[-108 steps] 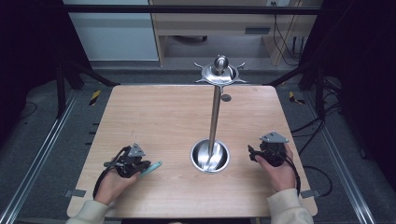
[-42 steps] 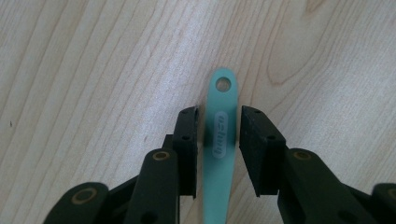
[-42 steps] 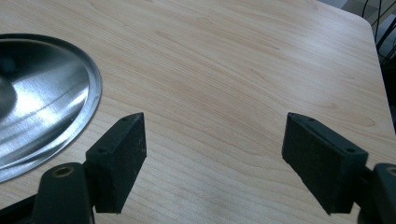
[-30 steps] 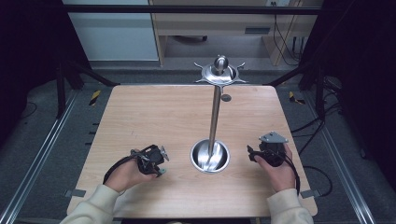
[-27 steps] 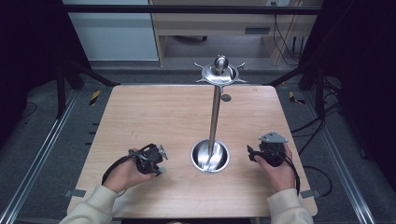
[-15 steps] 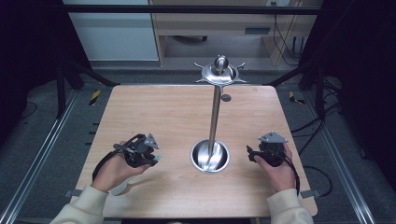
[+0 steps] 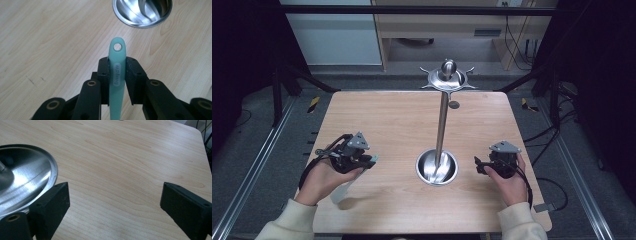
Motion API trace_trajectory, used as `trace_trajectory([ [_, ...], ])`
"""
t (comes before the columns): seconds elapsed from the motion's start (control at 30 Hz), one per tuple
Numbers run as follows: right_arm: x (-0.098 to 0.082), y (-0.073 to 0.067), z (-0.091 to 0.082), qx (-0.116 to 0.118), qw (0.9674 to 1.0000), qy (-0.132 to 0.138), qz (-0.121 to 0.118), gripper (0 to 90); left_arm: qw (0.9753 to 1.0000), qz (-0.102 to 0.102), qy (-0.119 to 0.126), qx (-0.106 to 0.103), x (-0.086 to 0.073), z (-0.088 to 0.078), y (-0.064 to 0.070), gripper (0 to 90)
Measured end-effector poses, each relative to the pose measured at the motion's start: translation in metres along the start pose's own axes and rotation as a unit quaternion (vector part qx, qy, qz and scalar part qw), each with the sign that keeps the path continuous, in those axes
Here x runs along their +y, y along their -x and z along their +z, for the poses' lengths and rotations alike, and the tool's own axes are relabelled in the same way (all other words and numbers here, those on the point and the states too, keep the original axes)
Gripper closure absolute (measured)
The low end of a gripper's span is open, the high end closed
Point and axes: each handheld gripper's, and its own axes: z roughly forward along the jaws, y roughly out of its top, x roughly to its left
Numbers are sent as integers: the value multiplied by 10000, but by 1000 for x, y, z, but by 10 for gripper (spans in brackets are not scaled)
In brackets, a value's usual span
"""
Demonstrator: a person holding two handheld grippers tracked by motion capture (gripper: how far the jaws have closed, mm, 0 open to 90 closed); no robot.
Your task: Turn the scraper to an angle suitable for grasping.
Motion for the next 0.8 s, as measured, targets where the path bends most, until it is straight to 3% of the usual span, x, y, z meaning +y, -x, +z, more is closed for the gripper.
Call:
trace_trajectory([
  [0.33, 1, 0, -1, 106, 9999, 97, -78, 74, 9991, -74, 408, 72, 8, -16, 3, 746],
  [0.6, 1, -1, -1, 68, 9999, 69, -115, 84, 9981, 23, 621, 56, 16, -25, 8, 746],
  [0.8, 0, -1, -1, 33, 9999, 84, -104, 92, 9957, 30, 930, 14, 21, -28, 12, 745],
])
